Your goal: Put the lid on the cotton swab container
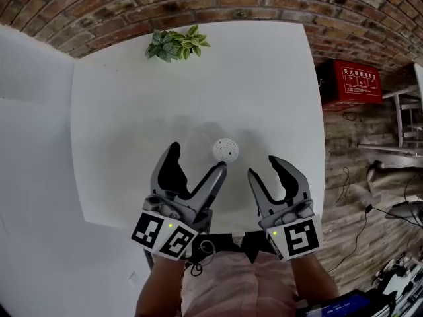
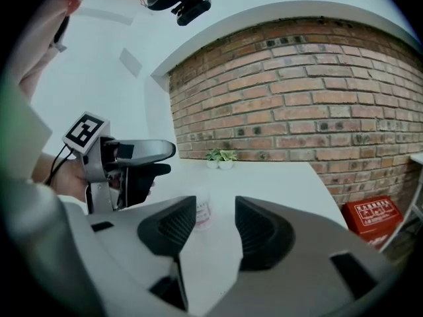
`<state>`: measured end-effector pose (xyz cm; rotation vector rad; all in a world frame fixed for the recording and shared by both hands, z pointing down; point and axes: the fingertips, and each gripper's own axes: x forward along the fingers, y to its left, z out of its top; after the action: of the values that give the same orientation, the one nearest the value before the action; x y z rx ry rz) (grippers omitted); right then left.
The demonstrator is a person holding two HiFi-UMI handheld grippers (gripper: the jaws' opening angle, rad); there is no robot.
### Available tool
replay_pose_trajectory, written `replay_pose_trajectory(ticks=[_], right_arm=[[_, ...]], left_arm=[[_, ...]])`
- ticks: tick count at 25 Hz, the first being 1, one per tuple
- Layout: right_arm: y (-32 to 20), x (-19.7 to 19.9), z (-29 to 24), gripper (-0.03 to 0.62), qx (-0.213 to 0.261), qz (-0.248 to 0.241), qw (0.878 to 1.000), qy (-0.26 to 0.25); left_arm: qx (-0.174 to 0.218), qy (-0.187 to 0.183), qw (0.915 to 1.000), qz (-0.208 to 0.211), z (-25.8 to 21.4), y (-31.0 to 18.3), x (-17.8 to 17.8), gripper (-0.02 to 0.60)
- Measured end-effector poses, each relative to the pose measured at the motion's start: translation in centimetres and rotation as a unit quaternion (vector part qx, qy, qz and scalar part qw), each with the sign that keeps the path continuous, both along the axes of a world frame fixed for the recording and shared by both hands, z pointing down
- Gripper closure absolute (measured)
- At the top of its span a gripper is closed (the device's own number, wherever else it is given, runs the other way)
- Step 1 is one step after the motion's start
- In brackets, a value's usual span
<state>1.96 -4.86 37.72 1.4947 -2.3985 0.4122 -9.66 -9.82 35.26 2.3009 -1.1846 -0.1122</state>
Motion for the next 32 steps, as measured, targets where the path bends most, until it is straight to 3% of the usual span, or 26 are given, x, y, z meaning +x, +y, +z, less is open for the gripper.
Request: replay_pose_trajectory(ticks=[6, 10, 25, 32], right_arm=[[-0.1, -0.5, 1.7, 0.404, -0.027, 0.001, 1.000, 0.000], [0.1, -1.2, 3.3, 0.404, -0.056, 0.000, 0.998, -0.003], [-1.0, -2.9, 5.5, 0.405, -0.094, -0.041, 0.995, -0.008], [-1.5, -3.6, 6.5, 0.405, -0.076, -0.081, 0.994, 0.023]], left_arm=[[-0.044, 0.043, 0.9981, -0.006, 2.6, -0.6, -0.3, 0.084], [-0.050, 0.055, 0.9973, 0.006, 3.3, -0.9, 0.0, 0.084], [-0.038, 0.052, 0.9963, 0.056, 0.4, 0.5, 2.1, 0.107], [-0.042, 0.041, 0.9954, 0.076, 0.0, 1.3, 2.9, 0.109]])
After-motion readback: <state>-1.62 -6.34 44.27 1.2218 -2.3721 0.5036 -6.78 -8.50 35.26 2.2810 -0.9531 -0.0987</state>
